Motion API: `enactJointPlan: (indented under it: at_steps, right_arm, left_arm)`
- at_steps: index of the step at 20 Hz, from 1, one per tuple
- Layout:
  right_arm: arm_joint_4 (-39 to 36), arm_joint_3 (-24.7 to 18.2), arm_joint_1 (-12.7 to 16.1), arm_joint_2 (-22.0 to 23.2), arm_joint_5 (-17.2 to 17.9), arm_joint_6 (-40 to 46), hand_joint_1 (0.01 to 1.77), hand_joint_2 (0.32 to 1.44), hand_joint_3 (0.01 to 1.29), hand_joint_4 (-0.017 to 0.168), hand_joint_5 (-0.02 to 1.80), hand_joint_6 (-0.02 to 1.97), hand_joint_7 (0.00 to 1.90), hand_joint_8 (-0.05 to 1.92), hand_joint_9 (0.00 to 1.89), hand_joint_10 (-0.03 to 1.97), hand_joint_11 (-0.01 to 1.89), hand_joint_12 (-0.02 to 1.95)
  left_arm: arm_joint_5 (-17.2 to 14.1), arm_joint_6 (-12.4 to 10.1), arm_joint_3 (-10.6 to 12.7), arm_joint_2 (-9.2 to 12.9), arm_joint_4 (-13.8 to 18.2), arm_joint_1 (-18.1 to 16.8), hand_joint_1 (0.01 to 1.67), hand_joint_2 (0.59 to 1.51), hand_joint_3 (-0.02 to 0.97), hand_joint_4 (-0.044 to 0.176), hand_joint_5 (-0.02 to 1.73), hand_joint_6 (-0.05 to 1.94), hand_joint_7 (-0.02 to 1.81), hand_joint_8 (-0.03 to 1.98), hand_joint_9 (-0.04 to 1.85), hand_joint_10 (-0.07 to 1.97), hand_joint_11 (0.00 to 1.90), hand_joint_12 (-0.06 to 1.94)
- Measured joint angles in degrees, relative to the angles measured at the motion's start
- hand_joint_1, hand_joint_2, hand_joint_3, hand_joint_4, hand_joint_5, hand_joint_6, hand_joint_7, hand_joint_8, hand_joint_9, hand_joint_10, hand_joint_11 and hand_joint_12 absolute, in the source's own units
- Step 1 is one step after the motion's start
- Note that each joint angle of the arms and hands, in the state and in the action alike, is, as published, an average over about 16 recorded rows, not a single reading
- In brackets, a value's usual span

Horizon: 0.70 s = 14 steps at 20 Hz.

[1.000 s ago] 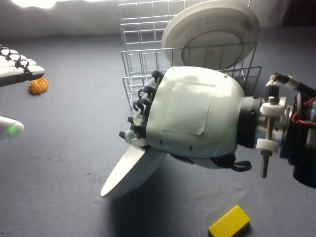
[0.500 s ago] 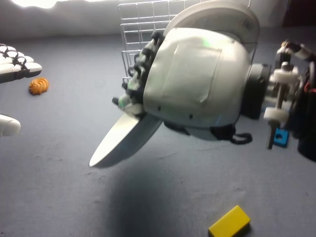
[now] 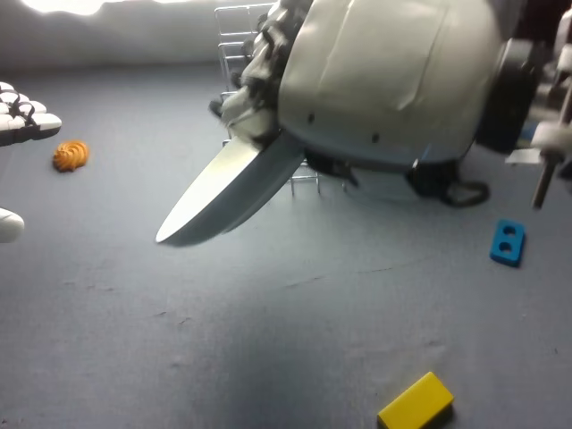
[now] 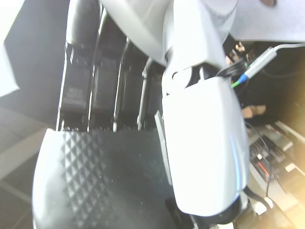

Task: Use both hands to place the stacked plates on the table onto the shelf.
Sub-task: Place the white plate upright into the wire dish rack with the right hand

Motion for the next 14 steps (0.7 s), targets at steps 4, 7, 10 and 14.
enactJointPlan:
  at_steps: [4, 7, 10, 14]
  right_arm:
    - [2.75, 0.42, 1.40, 1.05, -0.40, -0.06, 1.34, 1.00, 0.01, -0.002, 0.88, 1.04, 1.00, 0.94, 0.94, 0.99, 0.87, 1.11]
    - [5.63, 1.25, 2.11, 1.54, -0.78, -0.21, 1.34, 1.00, 0.01, -0.002, 0.88, 1.04, 1.01, 0.94, 0.94, 0.99, 0.87, 1.11]
    - [8.99, 2.19, 2.55, 1.76, -1.18, -0.53, 1.34, 1.00, 0.01, -0.002, 0.87, 1.04, 1.01, 0.94, 0.94, 0.99, 0.86, 1.11]
    - [14.08, 3.47, 2.92, 1.60, -1.66, -1.55, 1.34, 1.00, 0.01, -0.002, 0.87, 1.03, 1.01, 0.95, 0.95, 0.99, 0.86, 1.11]
  left_arm:
    - [0.41, 0.00, 0.37, -0.01, 0.11, 0.01, 0.02, 1.147, 0.015, 0.004, 0.02, 0.02, 0.03, 0.01, 0.02, 0.01, 0.01, 0.01]
    - [0.53, 0.00, 0.50, -0.01, 0.13, 0.02, 0.02, 1.147, 0.015, 0.004, 0.02, 0.02, 0.03, 0.01, 0.02, 0.01, 0.01, 0.01]
    - [0.56, 0.00, 0.55, -0.01, 0.17, 0.03, 0.02, 1.147, 0.015, 0.004, 0.02, 0.02, 0.04, 0.01, 0.02, 0.01, 0.01, 0.01]
    - [0.10, 0.00, 0.58, -0.01, 0.82, 0.13, 0.02, 1.146, 0.015, 0.005, 0.02, 0.02, 0.04, 0.01, 0.02, 0.01, 0.01, 0.01]
